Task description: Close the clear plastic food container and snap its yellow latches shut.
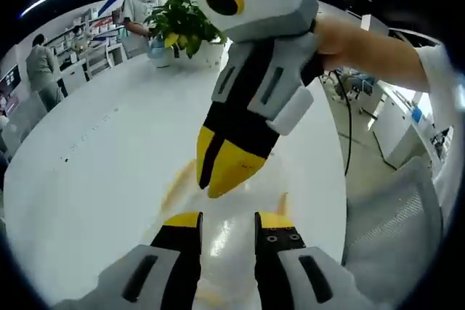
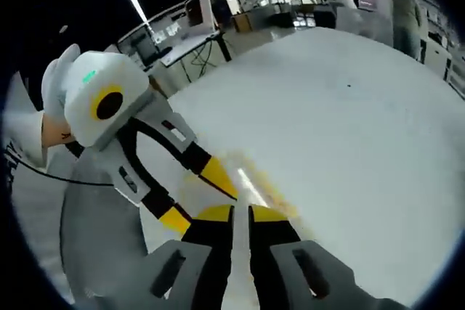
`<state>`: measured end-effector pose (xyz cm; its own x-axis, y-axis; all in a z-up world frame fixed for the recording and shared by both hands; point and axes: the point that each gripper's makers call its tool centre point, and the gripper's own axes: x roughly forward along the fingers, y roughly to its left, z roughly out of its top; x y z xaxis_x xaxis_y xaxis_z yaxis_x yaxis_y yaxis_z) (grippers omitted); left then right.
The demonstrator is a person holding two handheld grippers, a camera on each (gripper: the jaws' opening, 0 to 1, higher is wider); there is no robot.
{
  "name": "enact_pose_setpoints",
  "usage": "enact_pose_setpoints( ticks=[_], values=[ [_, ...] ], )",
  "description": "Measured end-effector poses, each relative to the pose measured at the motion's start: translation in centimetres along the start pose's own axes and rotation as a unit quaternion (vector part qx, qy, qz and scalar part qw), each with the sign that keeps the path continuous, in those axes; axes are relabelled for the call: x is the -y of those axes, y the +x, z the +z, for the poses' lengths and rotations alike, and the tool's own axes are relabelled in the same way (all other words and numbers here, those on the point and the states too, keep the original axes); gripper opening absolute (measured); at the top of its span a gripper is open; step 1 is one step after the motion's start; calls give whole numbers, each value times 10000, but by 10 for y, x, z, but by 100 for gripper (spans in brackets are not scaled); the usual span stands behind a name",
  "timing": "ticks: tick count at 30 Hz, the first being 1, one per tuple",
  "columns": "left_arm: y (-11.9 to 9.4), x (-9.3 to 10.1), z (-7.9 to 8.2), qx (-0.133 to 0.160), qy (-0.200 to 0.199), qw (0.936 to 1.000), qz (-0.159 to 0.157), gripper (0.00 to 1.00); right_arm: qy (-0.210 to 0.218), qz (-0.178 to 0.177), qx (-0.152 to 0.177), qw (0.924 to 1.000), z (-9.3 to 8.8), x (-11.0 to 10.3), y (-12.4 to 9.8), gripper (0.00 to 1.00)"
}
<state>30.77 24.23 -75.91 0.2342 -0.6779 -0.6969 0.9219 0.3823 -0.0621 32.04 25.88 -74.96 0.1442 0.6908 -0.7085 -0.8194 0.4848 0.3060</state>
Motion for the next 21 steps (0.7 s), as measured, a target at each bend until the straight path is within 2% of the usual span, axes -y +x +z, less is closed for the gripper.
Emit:
enact_pose_setpoints(
  ticks=[3,5,8,12,15,18,20,21],
  values=[
    [0,2,-2,45,129,9999,12,25,-47,-51,-40,10000,1,6,5,2],
    [0,6,-1,84,126,9998,-110,32,-70,-73,-61,9999,2,9,7,3],
    [0,3,-1,80,229,9997,-9,46,-81,-149,-41,9998,6,18,8,4],
    [0,4,-4,54,283,9996,-40,46,-41,-187,-5,9998,12,25,9,11],
    [-1,6,-5,74,364,9993,-34,47,-93,-181,-25,9998,14,28,9,12],
    [0,9,-6,38,595,9982,34,47,265,-230,6,9994,16,35,10,16],
    [1,11,-4,114,957,9953,110,47,228,-240,-2,9995,16,38,11,19],
    [1,12,-4,113,990,9949,122,47,228,-236,-9,9995,16,39,12,20]
  ],
)
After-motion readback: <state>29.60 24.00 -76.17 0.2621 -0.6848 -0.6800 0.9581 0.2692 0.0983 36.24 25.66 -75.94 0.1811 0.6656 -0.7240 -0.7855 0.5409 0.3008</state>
